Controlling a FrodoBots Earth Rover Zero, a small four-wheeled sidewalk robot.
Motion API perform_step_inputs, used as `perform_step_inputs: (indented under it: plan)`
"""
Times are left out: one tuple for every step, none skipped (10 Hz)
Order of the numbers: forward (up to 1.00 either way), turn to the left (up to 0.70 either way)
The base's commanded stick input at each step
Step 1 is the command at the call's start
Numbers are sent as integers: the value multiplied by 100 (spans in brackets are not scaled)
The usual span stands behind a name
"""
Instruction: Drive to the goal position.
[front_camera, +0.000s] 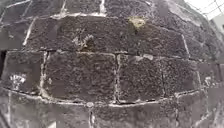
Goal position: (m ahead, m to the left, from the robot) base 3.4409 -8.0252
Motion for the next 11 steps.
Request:
perform_step_inputs:
  plan:
    - [-70, 0]
    - [-70, 0]
    - [-70, 0]
    - [-70, 0]
    - [-70, 0]
    - [-70, 0]
    - [-70, 0]
    - [-70, 0]
    - [-70, 0]
    - [0, 0]
    - [0, 0]
